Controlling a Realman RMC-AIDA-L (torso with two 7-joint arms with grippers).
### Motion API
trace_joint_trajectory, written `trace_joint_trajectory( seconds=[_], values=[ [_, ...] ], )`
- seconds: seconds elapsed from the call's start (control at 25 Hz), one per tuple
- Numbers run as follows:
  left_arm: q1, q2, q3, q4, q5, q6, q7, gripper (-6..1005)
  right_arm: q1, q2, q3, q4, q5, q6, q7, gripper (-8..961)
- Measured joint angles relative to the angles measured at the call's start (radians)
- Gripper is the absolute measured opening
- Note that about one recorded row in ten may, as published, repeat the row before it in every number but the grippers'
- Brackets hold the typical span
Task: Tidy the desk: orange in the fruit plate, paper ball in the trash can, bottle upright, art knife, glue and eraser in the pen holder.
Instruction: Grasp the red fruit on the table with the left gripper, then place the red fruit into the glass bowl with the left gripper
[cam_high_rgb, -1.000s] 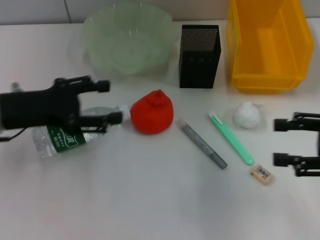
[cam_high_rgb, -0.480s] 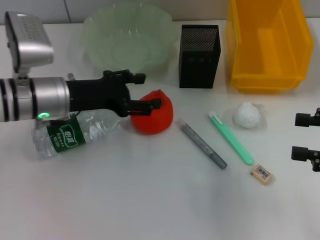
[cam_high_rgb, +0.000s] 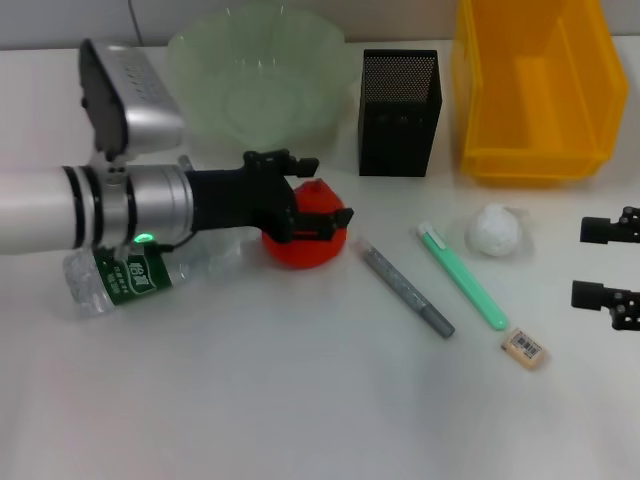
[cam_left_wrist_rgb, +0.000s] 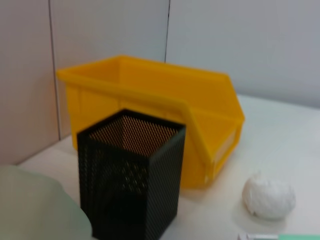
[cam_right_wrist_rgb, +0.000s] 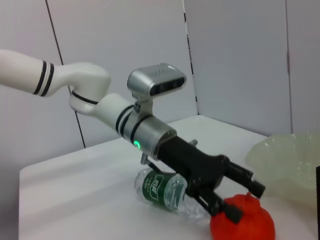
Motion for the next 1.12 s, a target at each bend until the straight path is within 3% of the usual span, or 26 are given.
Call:
trace_joint_trajectory(
  seconds=[0.04,0.24,0.48,0.8,1.12],
  values=[
    [-0.001,0.000,0.060,0.000,-0.029,-0.034,-0.002,836,0.002,0.000,0.000,0.005,0.000,0.002,0.000,701],
    [-0.001,0.000,0.132,-0.001,-0.066,-0.087,-0.005,835,0.009,-0.001,-0.001,0.033,0.000,0.032,0.000,697],
    [0.001,0.000,0.152,-0.001,-0.073,-0.120,-0.008,834,0.014,-0.001,-0.002,0.050,0.000,0.045,-0.003,694],
    [0.014,0.000,0.153,-0.001,-0.074,-0.130,-0.008,627,0.021,-0.001,-0.002,0.071,0.000,0.062,-0.009,688],
    [0.022,0.001,0.153,0.002,-0.116,-0.112,-0.008,343,0.022,-0.002,-0.001,0.085,0.000,0.080,-0.015,683]
  ],
)
